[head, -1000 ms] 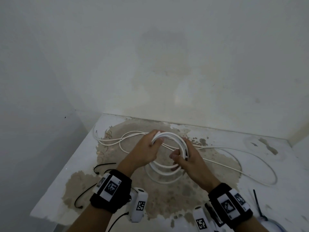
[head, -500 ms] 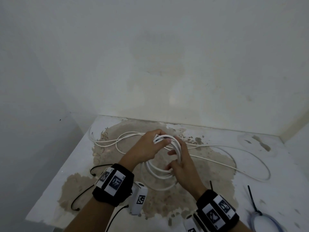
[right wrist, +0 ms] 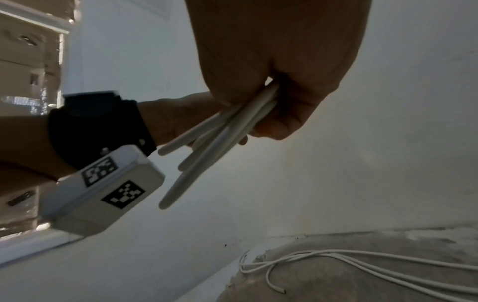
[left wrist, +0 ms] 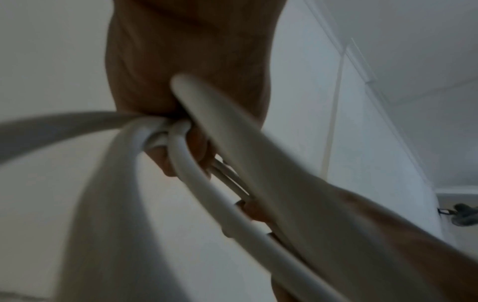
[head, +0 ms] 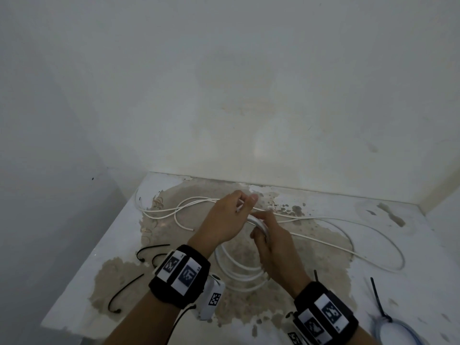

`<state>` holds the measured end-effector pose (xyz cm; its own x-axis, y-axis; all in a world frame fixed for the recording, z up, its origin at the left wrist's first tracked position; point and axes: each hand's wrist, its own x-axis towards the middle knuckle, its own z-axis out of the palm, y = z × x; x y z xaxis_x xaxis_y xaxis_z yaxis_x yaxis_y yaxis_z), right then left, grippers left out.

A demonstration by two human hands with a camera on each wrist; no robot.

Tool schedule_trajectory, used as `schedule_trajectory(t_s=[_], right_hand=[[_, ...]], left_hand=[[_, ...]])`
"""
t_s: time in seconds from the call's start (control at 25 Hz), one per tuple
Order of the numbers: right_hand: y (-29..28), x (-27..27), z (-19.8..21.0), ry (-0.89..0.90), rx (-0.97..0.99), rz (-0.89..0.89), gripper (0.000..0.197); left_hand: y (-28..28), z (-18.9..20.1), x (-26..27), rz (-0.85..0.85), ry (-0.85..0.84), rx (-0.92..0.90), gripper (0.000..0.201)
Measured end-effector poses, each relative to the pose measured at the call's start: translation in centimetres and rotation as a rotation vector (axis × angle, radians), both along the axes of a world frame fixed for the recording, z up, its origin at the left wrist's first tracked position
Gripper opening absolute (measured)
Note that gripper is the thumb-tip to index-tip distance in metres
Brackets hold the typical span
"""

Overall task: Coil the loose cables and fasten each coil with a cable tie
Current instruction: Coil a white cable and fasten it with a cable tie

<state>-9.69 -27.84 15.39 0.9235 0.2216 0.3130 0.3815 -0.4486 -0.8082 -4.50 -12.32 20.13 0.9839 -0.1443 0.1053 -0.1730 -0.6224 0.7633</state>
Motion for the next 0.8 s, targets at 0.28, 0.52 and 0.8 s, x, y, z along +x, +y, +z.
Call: schedule_trajectory(t_s=[0.28,0.52,0.8], right_hand=[[0.6,0.6,0.6,0.018,0.162,0.010,0.027],[-1.1,2.4,1.2,0.119,0.418,-0.244,0.023],[-1.5,3.0,0.7,0.095,0.320,-0.232,0.027]], left_hand=[[0.0,0.3,0.0,-0.064,-0.012,-0.147,0.055],[2.6,-1.7,-0.8,0.263,0.256,-0.568,0.068],[3.4,-1.5,0.2,0.252,0.284,-0.814,0.017]])
